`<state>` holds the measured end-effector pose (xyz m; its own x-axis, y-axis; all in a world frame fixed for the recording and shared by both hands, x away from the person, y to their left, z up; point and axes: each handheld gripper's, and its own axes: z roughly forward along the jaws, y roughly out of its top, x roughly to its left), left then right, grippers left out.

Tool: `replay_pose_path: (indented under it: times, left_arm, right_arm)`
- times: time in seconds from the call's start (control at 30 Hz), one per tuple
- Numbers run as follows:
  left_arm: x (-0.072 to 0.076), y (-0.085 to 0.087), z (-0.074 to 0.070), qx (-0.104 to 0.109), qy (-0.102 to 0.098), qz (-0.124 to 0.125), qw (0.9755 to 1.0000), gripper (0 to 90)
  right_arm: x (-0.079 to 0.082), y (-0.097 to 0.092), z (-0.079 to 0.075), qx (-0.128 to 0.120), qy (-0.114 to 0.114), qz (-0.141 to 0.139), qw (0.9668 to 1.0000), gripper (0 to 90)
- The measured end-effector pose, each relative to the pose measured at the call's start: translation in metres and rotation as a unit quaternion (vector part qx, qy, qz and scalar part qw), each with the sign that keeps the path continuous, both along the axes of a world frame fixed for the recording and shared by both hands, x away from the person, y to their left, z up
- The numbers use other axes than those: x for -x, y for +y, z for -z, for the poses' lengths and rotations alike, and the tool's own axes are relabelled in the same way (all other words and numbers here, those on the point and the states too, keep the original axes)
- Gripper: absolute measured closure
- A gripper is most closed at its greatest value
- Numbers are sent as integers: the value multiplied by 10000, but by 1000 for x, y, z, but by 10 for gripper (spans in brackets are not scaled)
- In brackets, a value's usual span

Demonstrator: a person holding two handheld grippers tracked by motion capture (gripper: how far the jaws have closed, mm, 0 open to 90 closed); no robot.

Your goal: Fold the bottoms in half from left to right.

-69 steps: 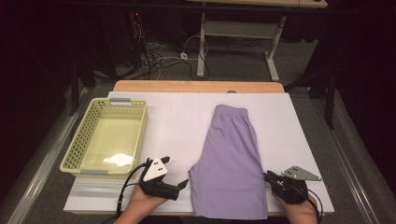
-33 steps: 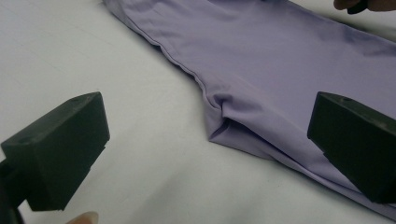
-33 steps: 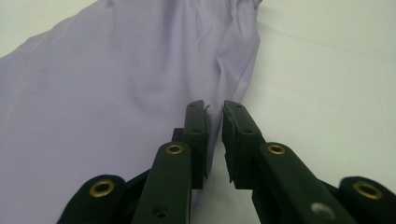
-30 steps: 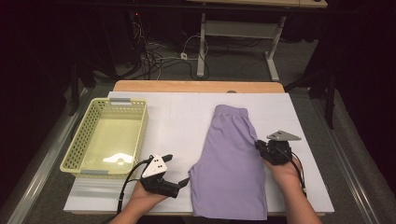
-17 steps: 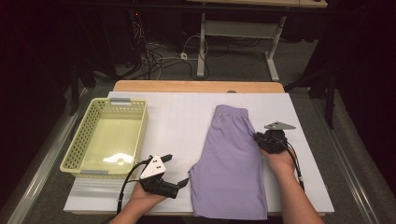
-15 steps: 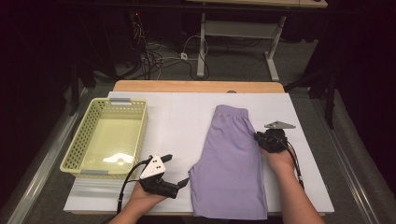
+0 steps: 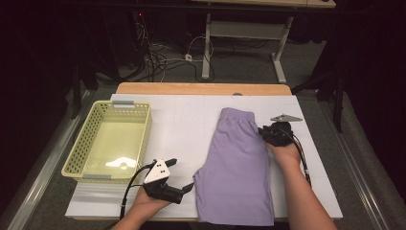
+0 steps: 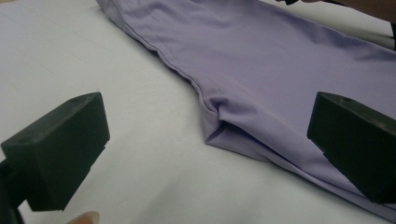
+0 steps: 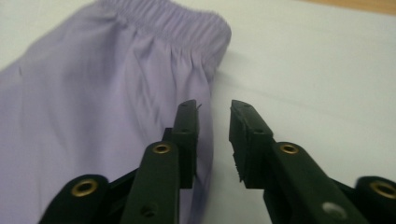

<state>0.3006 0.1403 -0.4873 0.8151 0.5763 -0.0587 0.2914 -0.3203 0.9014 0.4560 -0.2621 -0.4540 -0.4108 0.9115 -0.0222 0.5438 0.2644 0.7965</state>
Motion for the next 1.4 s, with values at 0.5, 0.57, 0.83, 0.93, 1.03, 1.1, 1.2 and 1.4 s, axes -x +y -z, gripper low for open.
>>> replay_pose_path:
  times: [0.5,0.57,0.83,0.93,1.03,1.1,1.2,1.4]
  left_arm:
    - [1,-1,0,-19,-42,19,10000,0]
    - [1,-1,0,-30,-60,32,10000,0]
    - [1,-1,0,-40,-39,34,10000,0]
    - [1,-1,0,-34,-35,29,10000,0]
    - [1,-1,0,-28,-44,27,10000,0]
    - [1,-1,0,-38,-61,30,10000,0]
    - [2,-1,0,-42,-73,42,10000,0]
    - [1,0,0,-3,-31,47,10000,0]
  right_arm:
    - [-38,19,5,120,304,-23,9995,786]
    - [-39,19,8,116,360,-74,9993,846]
    - [-39,20,-13,-71,79,-122,9999,892]
    - [-43,17,-15,-37,117,-45,9999,890]
    - [-47,17,-7,-87,264,-66,9996,766]
    - [-48,18,-6,-134,261,-24,9996,674]
    - [-49,20,-11,-253,73,3,9997,558]
    - [-62,24,4,-150,523,37,9985,375]
